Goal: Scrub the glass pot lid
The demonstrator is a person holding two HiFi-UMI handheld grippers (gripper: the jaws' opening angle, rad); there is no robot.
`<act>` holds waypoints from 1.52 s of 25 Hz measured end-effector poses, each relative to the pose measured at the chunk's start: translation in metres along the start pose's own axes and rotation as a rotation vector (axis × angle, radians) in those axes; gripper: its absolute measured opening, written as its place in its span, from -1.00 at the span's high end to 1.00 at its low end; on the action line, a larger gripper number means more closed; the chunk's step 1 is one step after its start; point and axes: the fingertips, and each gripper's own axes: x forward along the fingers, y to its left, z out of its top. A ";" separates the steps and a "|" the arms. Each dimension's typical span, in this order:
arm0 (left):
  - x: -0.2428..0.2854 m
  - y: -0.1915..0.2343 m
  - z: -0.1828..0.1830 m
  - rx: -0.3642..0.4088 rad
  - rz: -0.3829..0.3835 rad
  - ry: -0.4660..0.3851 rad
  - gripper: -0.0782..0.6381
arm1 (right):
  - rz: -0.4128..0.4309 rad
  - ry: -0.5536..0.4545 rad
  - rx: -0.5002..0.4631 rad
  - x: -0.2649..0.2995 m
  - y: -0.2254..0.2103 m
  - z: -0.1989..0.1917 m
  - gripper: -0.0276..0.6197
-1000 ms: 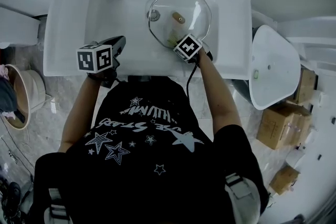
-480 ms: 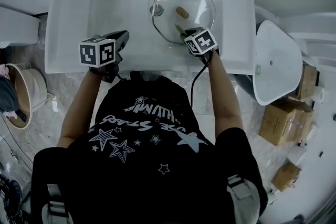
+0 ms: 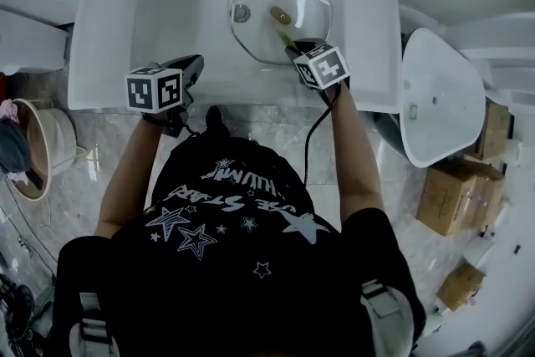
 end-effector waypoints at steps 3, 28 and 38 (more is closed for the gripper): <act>-0.003 -0.015 -0.008 0.001 0.001 -0.006 0.76 | -0.001 -0.042 0.008 -0.013 0.004 -0.002 0.72; -0.043 -0.079 -0.048 0.013 0.027 -0.103 0.76 | -0.032 -0.204 -0.002 -0.094 0.057 -0.027 0.72; -0.053 -0.095 -0.073 0.003 0.047 -0.113 0.76 | -0.041 -0.258 0.005 -0.115 0.074 -0.049 0.72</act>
